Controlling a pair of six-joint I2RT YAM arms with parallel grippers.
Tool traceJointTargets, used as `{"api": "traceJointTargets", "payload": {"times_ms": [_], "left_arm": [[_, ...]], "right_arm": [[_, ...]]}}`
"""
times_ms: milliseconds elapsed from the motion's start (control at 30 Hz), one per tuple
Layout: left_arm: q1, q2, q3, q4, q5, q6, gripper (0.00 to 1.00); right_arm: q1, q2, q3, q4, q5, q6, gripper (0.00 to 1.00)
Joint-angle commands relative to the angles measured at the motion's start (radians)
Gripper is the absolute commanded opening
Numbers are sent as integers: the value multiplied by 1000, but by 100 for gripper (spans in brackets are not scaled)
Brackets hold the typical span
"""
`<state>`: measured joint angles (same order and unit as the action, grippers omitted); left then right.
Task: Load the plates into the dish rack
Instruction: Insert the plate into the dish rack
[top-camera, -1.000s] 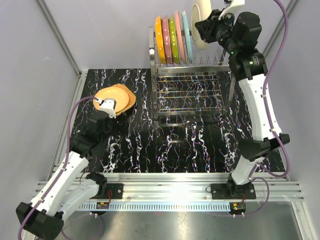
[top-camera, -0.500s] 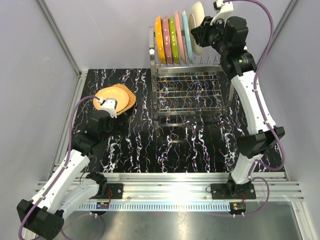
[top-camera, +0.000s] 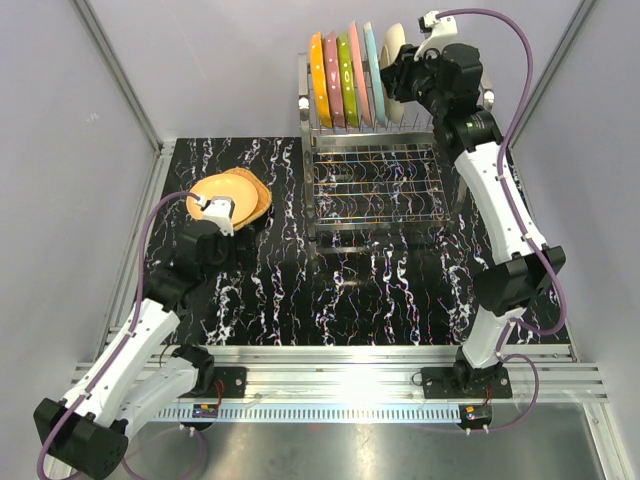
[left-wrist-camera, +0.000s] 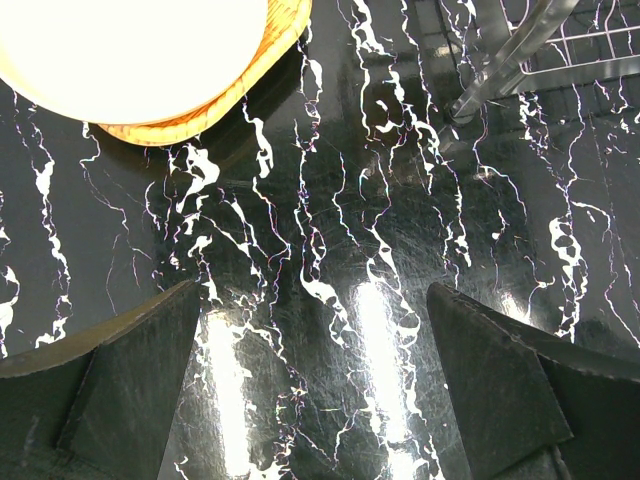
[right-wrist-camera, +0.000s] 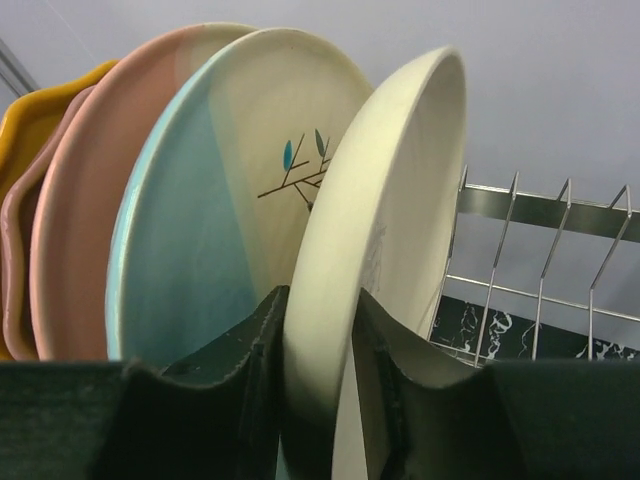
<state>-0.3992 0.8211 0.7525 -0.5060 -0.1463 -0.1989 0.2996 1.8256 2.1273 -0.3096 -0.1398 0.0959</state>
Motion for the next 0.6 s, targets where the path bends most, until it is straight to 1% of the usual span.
{"api": "traceJointTargets", "payload": {"times_ms": [0,67,100,233,567], "left_arm": [[-1,-2,8,35,-18,13,99],[-1,-2,8,35,-16,13,99],[-1,-3,8,34,-15,12,99],[-1,-7,5,34,-15,12,99],[-1,-11,7,34,-9,10,99]], "right_arm": [[-8,6,-3,47,14,-4,43],[-7,6,-4,43,11,-2,48],[-7,8,-3,40,9,-2,52],[-7,8,3,29,9,1,58],[-7,-35,42,12,-12,18,64]]}}
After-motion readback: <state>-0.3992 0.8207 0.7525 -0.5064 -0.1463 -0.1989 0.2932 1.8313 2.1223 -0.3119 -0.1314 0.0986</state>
